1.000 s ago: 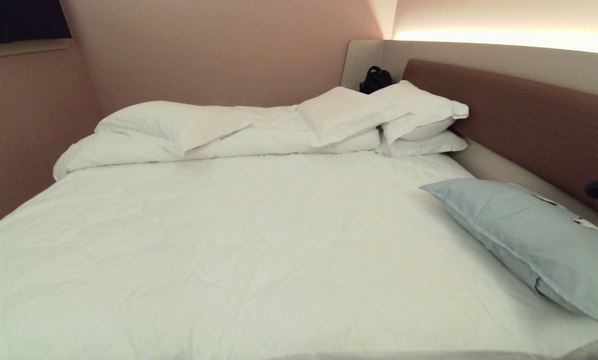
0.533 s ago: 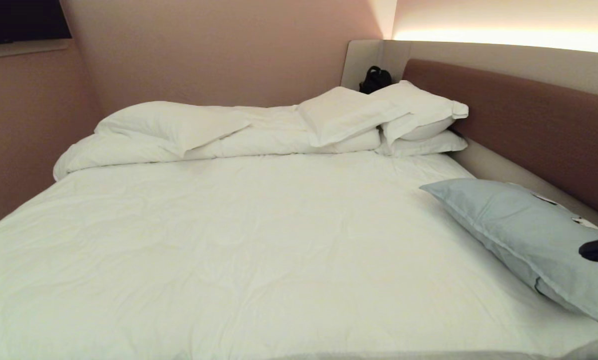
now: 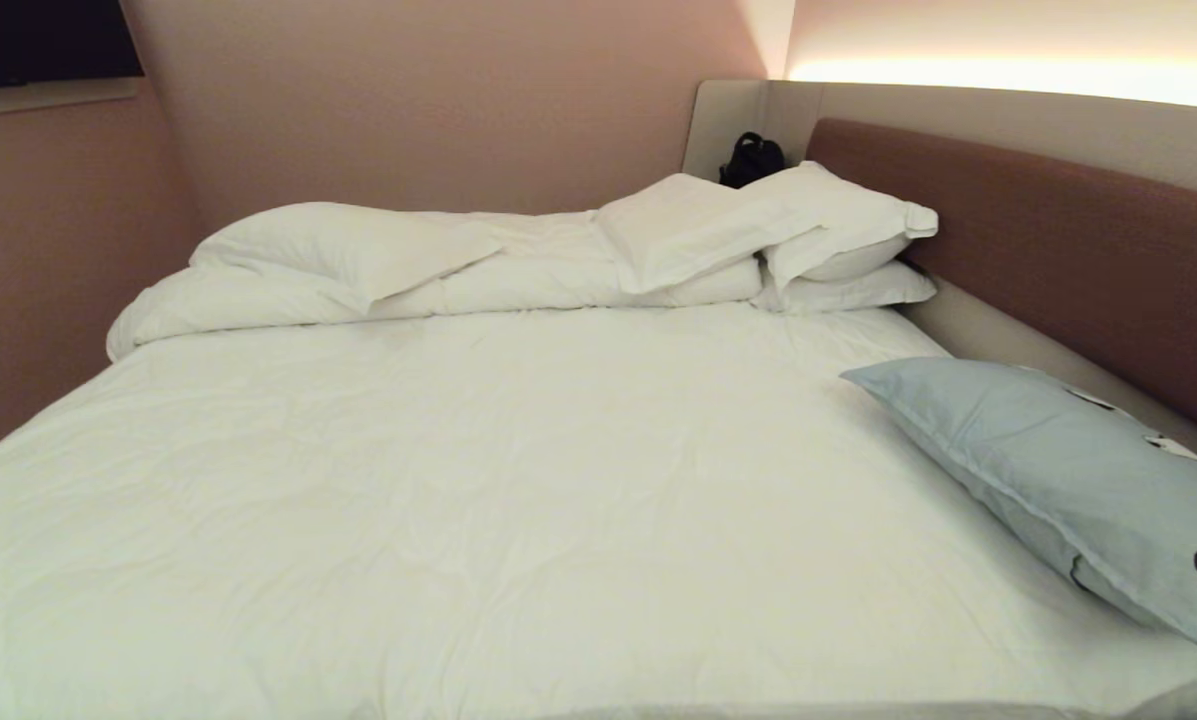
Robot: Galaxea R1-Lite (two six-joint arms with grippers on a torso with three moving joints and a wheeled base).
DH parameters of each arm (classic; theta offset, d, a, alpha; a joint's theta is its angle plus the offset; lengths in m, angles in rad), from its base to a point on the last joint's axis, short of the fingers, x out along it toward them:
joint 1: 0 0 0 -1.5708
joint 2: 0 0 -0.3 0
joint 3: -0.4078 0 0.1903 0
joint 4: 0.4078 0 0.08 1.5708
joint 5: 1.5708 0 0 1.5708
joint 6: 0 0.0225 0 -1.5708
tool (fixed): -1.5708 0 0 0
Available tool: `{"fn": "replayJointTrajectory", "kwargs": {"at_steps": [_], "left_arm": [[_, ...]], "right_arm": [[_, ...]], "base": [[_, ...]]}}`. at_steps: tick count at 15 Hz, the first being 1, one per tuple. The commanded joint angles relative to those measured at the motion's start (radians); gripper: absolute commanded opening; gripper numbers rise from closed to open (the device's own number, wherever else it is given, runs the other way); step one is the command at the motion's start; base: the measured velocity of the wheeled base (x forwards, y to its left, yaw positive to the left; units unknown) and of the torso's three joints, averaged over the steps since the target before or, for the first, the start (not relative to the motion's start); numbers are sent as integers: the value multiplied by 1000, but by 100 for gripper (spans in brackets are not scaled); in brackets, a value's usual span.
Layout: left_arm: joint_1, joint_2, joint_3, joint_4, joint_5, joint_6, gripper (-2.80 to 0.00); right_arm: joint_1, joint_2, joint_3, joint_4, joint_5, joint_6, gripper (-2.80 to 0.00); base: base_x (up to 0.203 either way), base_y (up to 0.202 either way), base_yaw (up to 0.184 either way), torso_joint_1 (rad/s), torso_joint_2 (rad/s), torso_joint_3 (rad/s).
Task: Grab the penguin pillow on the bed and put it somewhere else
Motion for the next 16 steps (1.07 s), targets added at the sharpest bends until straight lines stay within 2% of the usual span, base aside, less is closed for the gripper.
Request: {"fn": "replayJointTrajectory", "kwargs": {"at_steps": [1, 3, 8, 11, 14, 16], "left_arm": [[0, 0, 0, -1, 0, -1, -280], [0, 0, 0, -1, 0, -1, -280], [0, 0, 0, -1, 0, -1, -280], [0, 0, 0, -1, 0, -1, -280], [0, 0, 0, -1, 0, -1, -280], [0, 0, 0, -1, 0, -1, -280]], "right_arm": [[31, -55, 2, 6, -63, -32, -280], [53, -107, 13, 12, -63, -54, -280], [96, -408, 74, 43, -83, -77, -280], [98, -565, 122, 29, -180, -103, -280], [87, -707, 186, 10, -218, -124, -280], [52, -771, 280, -67, -319, -130, -280]], "base": [[0, 0, 0, 0, 0, 0], [0, 0, 0, 0, 0, 0], [0, 0, 0, 0, 0, 0], [0, 0, 0, 0, 0, 0], [0, 0, 0, 0, 0, 0], [0, 0, 0, 0, 0, 0]]}}
